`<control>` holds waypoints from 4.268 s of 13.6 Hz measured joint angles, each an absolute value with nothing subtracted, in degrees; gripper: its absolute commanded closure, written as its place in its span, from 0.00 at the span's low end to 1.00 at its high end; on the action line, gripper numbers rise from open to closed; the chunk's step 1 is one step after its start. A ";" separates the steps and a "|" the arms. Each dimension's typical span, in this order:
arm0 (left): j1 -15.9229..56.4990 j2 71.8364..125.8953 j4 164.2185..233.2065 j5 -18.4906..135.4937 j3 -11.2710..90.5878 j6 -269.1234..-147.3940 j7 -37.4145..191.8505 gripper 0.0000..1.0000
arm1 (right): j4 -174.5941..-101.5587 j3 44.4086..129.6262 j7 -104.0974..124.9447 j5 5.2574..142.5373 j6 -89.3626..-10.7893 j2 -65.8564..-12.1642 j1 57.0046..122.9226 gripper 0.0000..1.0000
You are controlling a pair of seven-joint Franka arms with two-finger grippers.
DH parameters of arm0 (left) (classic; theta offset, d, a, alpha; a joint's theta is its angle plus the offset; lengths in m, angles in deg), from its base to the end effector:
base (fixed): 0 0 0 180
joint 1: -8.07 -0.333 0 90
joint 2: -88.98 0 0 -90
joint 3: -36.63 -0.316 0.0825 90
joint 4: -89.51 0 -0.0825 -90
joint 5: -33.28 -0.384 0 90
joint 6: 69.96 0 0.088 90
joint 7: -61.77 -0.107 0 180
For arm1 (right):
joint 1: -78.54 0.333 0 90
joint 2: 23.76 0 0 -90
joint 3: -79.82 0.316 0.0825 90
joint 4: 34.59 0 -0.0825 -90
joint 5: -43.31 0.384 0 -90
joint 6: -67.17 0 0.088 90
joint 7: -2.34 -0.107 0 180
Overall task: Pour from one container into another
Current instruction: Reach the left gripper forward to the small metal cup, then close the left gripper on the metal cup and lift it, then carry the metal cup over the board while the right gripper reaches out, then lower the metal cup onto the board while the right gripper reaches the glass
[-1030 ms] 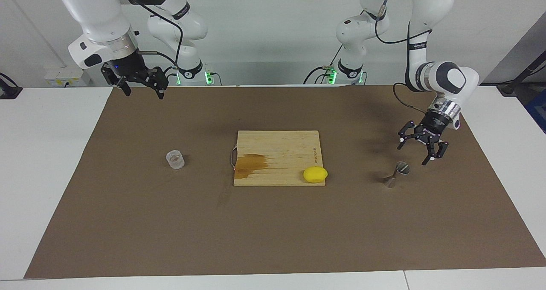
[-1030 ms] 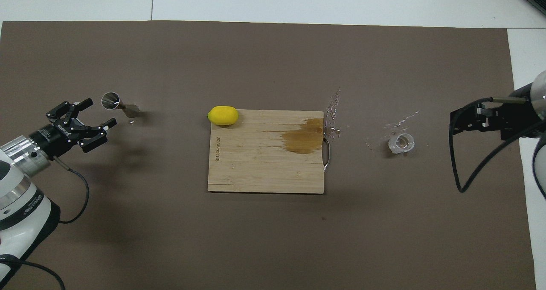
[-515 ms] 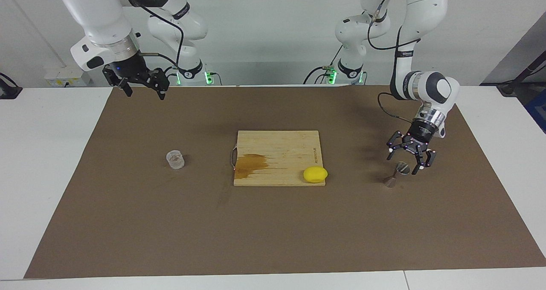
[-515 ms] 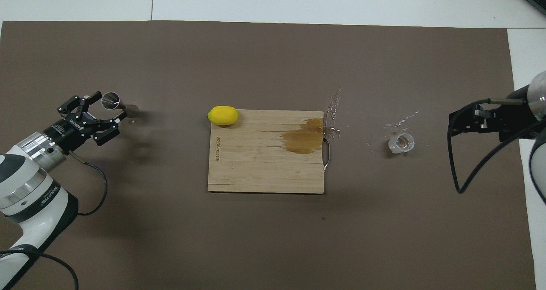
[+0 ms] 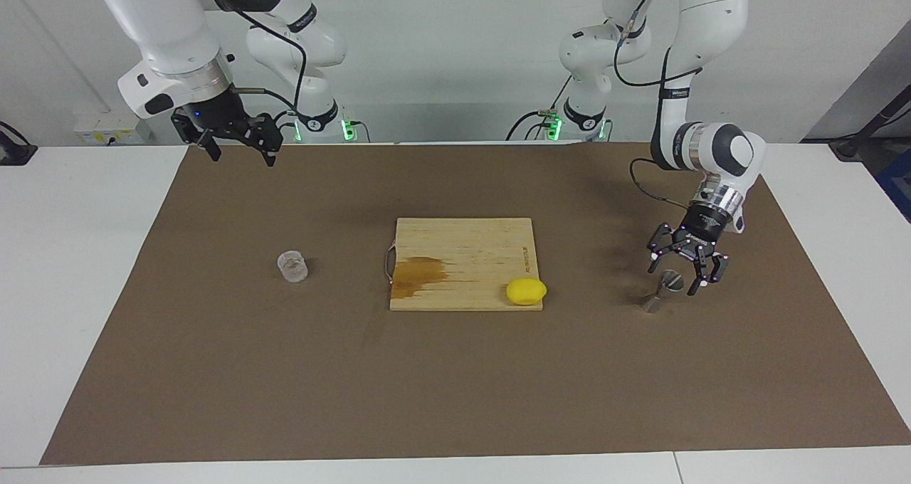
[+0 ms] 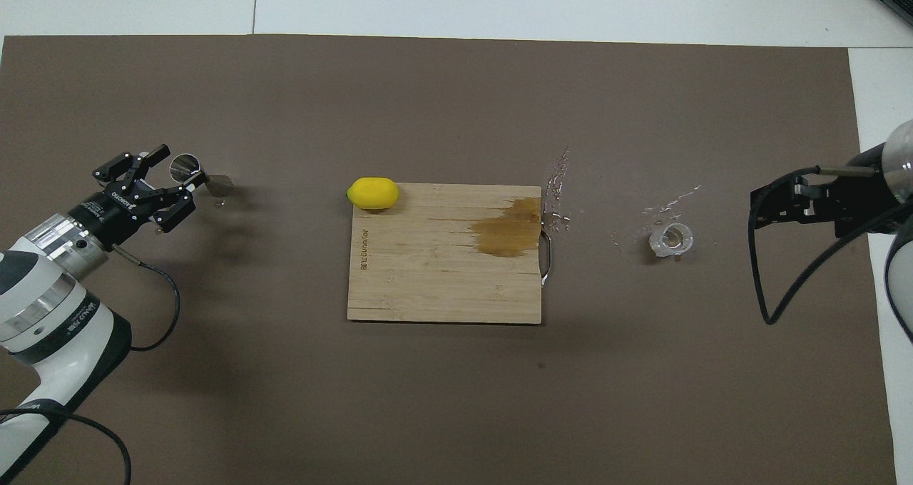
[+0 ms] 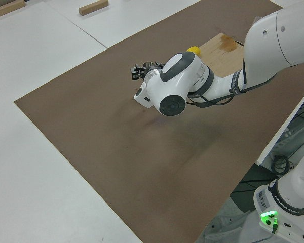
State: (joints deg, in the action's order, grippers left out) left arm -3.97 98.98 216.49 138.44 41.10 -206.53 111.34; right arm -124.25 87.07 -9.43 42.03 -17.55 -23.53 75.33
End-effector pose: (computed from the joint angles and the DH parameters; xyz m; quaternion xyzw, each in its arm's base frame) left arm 0.5509 0.0641 0.3065 0.2533 0.7971 -0.2017 0.5098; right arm 0.5421 0.0359 0.6218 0.9968 -0.0679 -0.0391 0.0170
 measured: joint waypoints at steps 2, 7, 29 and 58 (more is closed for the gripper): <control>-3.97 99.35 216.32 138.52 41.11 -206.71 111.27 0.22 | -124.30 87.07 -9.43 42.03 -17.55 -23.50 75.33 0.00; -3.91 99.89 216.13 138.64 41.17 -206.79 110.65 0.31 | -124.39 87.07 -9.43 42.03 -17.55 -23.47 75.33 0.00; -3.33 94.71 213.34 139.22 57.60 -207.13 111.25 1.00 | -124.53 87.11 -10.19 42.03 -16.77 -23.34 75.42 0.00; 18.94 111.48 200.80 146.18 69.29 -224.56 100.98 1.00 | -146.86 86.32 -57.70 71.39 -42.44 -35.58 61.14 0.00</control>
State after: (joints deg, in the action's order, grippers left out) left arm 18.94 111.48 200.80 146.18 69.29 -224.56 100.98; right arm -146.86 86.32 -57.70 71.39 -42.44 -35.58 61.14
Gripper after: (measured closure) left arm 0.493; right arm 0.000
